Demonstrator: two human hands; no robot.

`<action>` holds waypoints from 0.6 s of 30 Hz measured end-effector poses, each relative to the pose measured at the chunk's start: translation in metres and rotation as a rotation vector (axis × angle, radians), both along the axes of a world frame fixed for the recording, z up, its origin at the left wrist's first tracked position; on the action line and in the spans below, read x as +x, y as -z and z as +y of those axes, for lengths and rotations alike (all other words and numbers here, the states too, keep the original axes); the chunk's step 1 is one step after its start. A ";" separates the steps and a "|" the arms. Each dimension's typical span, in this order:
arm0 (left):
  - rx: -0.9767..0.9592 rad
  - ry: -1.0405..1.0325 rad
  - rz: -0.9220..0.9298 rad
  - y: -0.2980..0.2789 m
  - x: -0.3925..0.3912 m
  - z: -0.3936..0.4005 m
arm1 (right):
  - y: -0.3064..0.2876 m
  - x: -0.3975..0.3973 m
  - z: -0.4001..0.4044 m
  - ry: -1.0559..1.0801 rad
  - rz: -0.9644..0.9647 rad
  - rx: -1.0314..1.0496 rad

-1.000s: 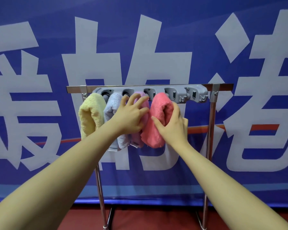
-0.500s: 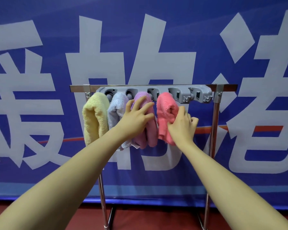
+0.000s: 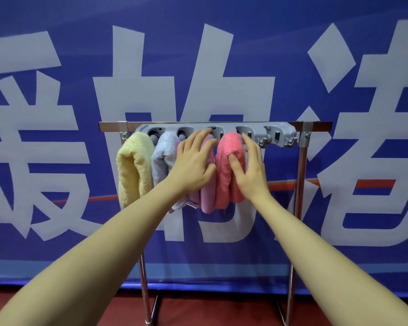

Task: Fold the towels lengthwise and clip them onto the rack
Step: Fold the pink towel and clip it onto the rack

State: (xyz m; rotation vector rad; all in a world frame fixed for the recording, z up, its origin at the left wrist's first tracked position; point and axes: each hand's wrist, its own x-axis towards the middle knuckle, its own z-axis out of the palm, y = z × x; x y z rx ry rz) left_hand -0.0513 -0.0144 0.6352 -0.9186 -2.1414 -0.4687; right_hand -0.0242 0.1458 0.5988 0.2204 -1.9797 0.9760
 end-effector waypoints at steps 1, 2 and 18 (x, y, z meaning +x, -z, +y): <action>0.029 -0.015 0.003 -0.004 0.001 0.001 | -0.007 -0.001 0.001 -0.001 0.003 0.021; 0.047 -0.032 -0.001 -0.007 0.002 0.001 | -0.015 -0.002 0.001 0.011 -0.008 0.057; 0.113 -0.044 0.011 0.011 0.011 -0.003 | -0.005 0.008 0.000 0.135 -0.013 -0.031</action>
